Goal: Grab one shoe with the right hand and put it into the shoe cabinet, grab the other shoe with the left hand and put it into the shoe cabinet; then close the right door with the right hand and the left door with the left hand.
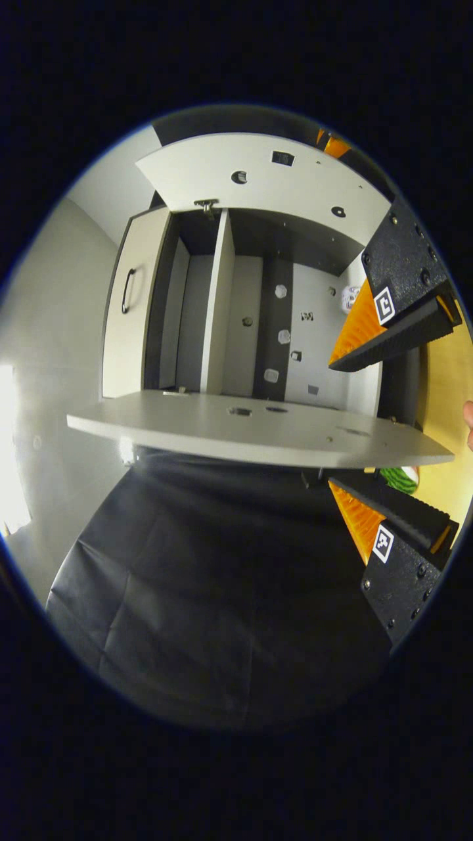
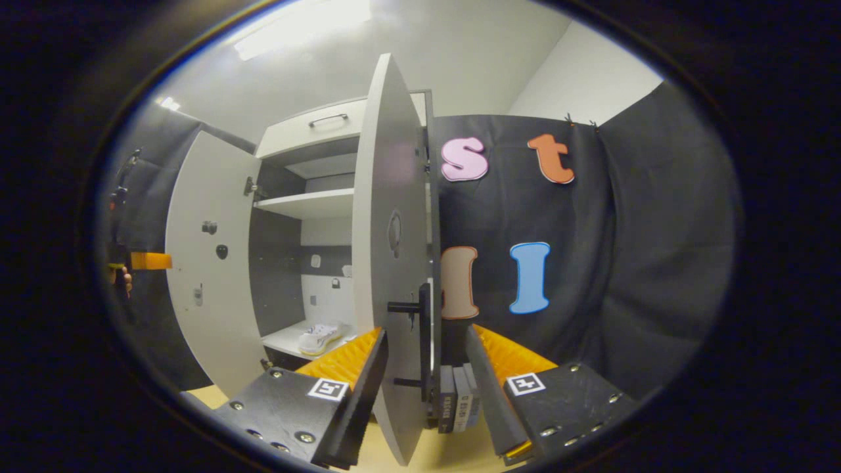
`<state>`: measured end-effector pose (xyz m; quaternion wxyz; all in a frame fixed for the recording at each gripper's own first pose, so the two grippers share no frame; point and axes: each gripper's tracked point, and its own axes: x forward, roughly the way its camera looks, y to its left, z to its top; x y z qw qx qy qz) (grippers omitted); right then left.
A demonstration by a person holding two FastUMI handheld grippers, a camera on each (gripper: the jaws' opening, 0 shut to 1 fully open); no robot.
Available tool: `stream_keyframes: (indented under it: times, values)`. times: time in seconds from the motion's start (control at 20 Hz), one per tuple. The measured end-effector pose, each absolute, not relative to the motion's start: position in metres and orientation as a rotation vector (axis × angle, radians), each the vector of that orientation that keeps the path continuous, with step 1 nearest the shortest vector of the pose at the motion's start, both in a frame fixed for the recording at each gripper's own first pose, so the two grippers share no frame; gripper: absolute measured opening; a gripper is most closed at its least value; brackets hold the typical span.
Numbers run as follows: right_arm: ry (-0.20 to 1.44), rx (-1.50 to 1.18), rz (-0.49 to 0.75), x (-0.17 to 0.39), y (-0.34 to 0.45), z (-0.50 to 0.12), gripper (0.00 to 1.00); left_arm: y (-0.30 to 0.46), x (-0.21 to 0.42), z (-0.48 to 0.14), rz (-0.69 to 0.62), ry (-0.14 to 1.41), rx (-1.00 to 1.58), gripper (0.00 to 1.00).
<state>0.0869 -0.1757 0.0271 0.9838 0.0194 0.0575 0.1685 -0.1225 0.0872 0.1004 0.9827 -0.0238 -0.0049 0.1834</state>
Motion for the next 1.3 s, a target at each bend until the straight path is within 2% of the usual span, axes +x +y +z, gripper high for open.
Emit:
stream_keyframes:
  times: [0.25,0.5,1.25,1.3]
  values:
    - [0.126,0.068,0.413,0.083,-0.146,0.024,0.72,0.133,-0.133,0.092,0.474,-0.004,-0.08,0.95]
    - [0.142,0.091,0.451,0.089,-0.115,0.02,0.72,0.155,-0.134,0.081,0.511,0.014,-0.08,0.95]
    - [0.161,0.145,0.657,0.085,0.002,0.018,0.74,0.175,-0.121,0.06,0.47,0.063,-0.044,0.95]
    - [0.158,0.145,0.659,0.085,0.005,0.018,0.74,0.174,-0.121,0.059,0.462,0.067,-0.04,0.89]
